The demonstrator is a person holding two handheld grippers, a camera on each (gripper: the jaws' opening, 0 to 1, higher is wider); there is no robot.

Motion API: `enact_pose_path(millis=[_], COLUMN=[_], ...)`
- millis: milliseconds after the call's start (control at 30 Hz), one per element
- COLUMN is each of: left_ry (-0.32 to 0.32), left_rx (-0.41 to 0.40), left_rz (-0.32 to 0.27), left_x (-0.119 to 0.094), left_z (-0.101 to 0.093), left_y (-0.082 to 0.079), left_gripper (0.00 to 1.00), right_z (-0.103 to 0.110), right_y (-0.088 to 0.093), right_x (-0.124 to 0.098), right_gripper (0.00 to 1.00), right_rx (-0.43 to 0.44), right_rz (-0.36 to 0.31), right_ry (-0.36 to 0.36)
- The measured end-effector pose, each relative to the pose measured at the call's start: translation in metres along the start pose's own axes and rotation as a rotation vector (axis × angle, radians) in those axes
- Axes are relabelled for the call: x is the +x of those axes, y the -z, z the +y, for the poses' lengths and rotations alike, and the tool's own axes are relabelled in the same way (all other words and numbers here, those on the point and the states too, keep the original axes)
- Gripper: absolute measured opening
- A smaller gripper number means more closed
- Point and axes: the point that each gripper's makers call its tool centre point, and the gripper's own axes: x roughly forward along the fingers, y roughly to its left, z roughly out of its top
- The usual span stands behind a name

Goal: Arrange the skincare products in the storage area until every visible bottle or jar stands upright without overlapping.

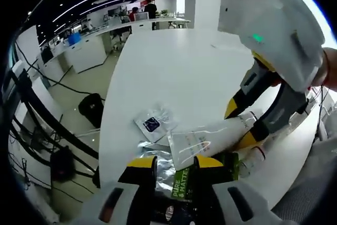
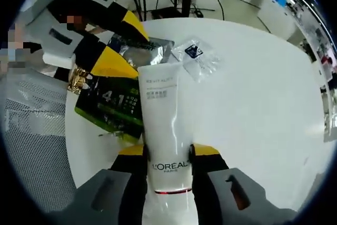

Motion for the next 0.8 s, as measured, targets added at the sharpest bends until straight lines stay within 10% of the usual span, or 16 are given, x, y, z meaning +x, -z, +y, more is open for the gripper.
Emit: enact_pose_path(millis=[800], left_ry=[0.008], left_rx=[-0.038], left_rz=[0.018], left_x=[0.001], left_z=[0.002], left_y=[0.006], left_gripper=[0.29], right_z=[-0.018], right_y=[0.0], right_x=[-0.027], right_gripper=[0.27], right_rx=[0.073], right_rz=[-0.101], right_ry=[0.28])
